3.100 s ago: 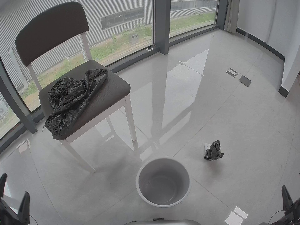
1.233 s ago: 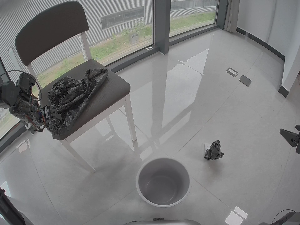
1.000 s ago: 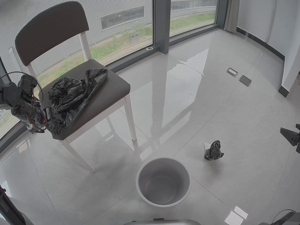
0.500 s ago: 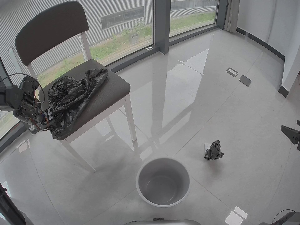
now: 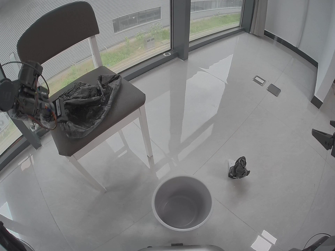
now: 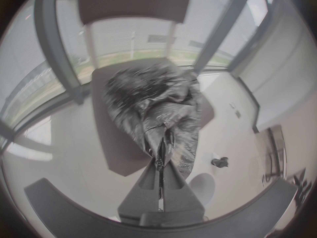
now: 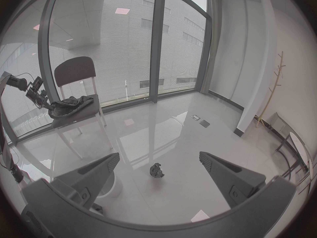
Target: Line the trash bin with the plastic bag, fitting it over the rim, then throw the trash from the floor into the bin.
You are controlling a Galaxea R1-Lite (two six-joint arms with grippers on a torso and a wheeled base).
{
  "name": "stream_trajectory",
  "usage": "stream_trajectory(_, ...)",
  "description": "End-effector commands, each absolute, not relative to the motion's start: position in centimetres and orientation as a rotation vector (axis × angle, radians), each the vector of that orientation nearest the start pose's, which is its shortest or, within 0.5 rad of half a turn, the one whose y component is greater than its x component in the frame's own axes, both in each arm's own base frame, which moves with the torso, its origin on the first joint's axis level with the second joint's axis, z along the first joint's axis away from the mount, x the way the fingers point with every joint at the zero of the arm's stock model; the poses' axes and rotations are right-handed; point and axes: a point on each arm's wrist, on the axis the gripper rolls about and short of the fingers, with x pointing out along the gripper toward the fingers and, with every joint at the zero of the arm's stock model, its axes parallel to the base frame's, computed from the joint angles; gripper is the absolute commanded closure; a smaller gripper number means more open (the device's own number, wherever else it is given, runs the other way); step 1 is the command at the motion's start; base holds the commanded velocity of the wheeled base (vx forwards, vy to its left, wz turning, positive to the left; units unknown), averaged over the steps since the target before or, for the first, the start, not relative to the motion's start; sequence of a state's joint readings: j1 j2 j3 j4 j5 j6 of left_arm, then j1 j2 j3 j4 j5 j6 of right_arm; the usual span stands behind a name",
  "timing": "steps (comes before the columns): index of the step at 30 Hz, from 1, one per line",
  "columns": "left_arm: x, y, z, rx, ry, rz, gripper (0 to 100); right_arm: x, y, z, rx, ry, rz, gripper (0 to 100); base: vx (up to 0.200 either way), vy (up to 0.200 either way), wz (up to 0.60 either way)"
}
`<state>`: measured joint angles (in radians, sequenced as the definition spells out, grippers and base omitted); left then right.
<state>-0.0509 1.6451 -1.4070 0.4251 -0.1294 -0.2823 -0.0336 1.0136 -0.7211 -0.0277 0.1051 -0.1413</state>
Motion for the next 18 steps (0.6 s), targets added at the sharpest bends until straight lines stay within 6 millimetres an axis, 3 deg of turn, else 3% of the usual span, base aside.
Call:
stream_trajectory(1,20.1,-8.6,35.9,-0.160,0.380,-0.431,100,18.6,2.3,25.7,-0.132,0.324,0.244,0,0.000,0.000,0.00)
stream_trajectory(3,19.1,-9.7,36.6,-0.142,0.363,-0.442,100,20.1,3.7,25.2,-0.138,0.357,0.303,0,0.000,0.000,0.00)
stream_trajectory(4,19.1,-9.7,36.6,-0.142,0.363,-0.442,100,20.1,3.7,25.2,-0.138,0.357,0.303,0,0.000,0.000,0.00)
stream_trajectory(10,17.5,-10.1,38.2,-0.159,0.287,-0.465,100,22.5,8.7,23.0,-0.089,0.422,0.461,0,0.000,0.000,0.00)
stream_trajectory(18,16.2,-10.1,39.9,-0.220,0.242,-0.492,100,24.9,12.1,21.0,-0.091,0.406,0.541,0,0.000,0.000,0.00)
